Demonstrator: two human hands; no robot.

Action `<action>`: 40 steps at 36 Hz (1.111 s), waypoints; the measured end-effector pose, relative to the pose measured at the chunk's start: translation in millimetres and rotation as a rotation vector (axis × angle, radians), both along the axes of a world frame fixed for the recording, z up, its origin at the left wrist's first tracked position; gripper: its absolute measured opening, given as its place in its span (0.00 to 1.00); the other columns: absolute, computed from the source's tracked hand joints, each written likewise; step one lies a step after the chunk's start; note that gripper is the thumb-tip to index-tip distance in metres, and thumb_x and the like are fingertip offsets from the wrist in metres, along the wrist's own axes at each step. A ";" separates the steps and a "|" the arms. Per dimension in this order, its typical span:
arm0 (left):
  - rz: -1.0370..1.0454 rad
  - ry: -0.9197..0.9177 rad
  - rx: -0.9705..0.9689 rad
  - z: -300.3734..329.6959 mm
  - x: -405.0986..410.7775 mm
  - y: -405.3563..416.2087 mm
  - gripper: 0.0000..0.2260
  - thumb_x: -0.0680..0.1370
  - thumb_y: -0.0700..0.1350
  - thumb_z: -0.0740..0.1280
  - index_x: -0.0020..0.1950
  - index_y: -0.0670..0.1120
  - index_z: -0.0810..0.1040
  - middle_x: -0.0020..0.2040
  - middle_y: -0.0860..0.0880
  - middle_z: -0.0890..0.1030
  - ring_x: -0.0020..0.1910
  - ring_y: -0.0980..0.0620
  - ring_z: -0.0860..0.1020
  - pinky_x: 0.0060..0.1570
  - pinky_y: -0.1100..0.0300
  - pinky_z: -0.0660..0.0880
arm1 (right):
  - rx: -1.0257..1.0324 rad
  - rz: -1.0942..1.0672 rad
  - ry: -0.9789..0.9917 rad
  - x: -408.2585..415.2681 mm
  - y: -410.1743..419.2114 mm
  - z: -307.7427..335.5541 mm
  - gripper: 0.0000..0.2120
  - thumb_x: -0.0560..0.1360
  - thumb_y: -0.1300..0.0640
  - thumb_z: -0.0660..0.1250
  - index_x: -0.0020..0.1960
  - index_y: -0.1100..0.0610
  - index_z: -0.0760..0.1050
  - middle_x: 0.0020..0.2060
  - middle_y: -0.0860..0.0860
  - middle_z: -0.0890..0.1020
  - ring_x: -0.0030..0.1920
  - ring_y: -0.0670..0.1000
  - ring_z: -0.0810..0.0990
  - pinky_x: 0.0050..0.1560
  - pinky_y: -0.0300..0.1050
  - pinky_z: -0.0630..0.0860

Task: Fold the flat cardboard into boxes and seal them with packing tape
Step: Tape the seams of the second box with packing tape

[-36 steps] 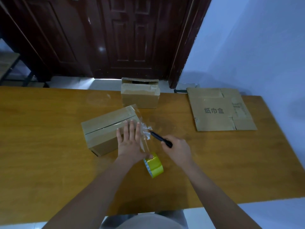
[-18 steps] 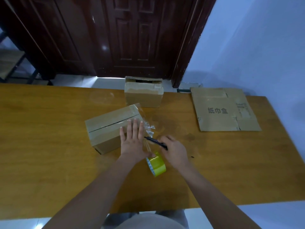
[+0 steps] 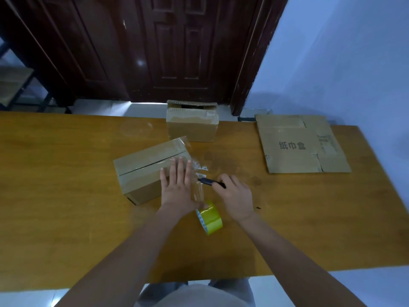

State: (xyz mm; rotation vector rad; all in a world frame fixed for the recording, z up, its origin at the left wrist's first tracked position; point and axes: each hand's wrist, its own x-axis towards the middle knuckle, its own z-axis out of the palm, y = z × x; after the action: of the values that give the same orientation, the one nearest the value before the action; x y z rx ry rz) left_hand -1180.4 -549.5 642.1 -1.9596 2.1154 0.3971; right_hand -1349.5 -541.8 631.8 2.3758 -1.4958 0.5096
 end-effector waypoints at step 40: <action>0.006 -0.027 0.006 -4.3 -4.4 1.9 0.60 0.62 0.78 0.57 0.64 0.44 0.17 0.67 0.44 0.20 0.67 0.42 0.22 0.65 0.38 0.28 | 0.829 -0.302 -0.779 14.0 9.8 -22.9 0.22 0.76 0.48 0.65 0.66 0.58 0.70 0.60 0.51 0.73 0.62 0.49 0.67 0.63 0.44 0.64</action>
State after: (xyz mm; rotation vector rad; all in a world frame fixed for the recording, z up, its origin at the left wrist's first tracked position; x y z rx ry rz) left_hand -1184.8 -547.6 637.8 -1.9574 2.0895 0.3752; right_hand -1335.5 -532.0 608.9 2.5258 -2.8097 0.9488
